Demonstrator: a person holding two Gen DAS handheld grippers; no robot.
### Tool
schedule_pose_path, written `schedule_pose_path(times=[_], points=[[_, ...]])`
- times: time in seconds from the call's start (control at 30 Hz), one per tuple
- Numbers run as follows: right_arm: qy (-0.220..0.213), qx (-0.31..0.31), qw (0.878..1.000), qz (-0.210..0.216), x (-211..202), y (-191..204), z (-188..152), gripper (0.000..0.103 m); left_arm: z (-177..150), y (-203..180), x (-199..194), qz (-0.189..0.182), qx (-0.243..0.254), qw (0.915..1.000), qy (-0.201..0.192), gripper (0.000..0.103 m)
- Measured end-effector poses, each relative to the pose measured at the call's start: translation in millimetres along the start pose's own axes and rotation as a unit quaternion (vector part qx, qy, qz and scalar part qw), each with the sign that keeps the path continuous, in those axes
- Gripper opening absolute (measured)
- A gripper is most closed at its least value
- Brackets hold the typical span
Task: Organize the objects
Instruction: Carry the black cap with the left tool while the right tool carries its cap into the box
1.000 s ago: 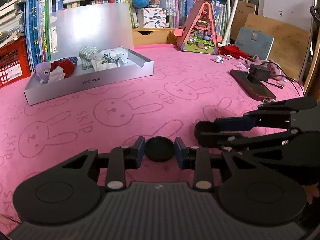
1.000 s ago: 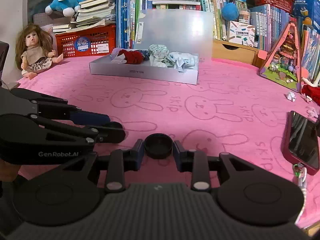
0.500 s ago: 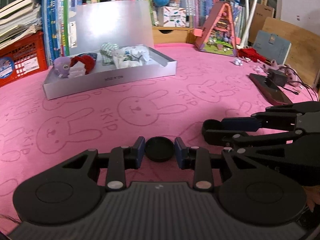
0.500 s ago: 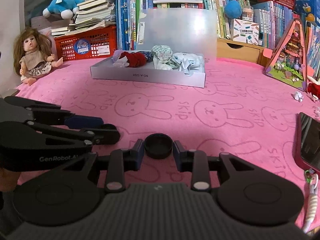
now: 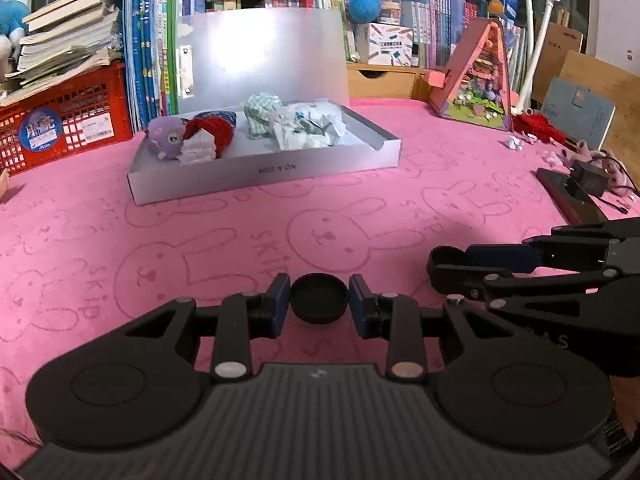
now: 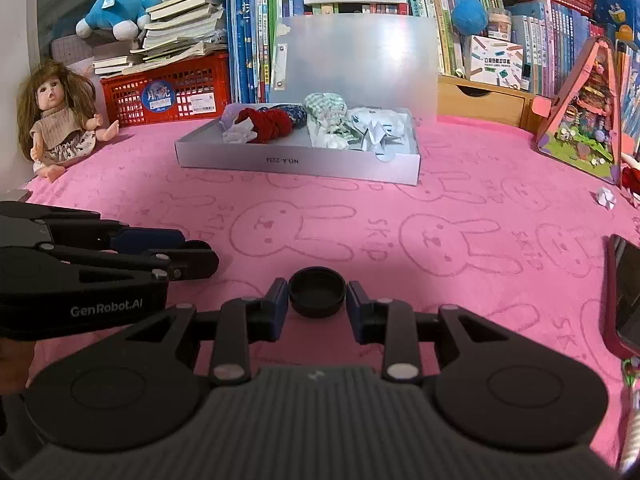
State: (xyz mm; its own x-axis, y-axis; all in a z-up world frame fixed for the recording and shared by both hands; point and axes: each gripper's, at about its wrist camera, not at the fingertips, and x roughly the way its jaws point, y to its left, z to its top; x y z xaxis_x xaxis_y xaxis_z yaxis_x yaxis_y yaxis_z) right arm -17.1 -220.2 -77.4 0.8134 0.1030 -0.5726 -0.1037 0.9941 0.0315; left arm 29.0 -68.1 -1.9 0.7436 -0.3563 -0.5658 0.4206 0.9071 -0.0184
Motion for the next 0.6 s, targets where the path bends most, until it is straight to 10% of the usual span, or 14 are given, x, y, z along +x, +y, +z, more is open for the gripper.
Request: schedule_pose_path(times=[0.6], points=[[-0.023, -0.016, 1.0, 0.008, 18, 10, 46, 0.038, 36, 31, 14, 0.043, -0.032, 0.9984, -0.018, 0.037]])
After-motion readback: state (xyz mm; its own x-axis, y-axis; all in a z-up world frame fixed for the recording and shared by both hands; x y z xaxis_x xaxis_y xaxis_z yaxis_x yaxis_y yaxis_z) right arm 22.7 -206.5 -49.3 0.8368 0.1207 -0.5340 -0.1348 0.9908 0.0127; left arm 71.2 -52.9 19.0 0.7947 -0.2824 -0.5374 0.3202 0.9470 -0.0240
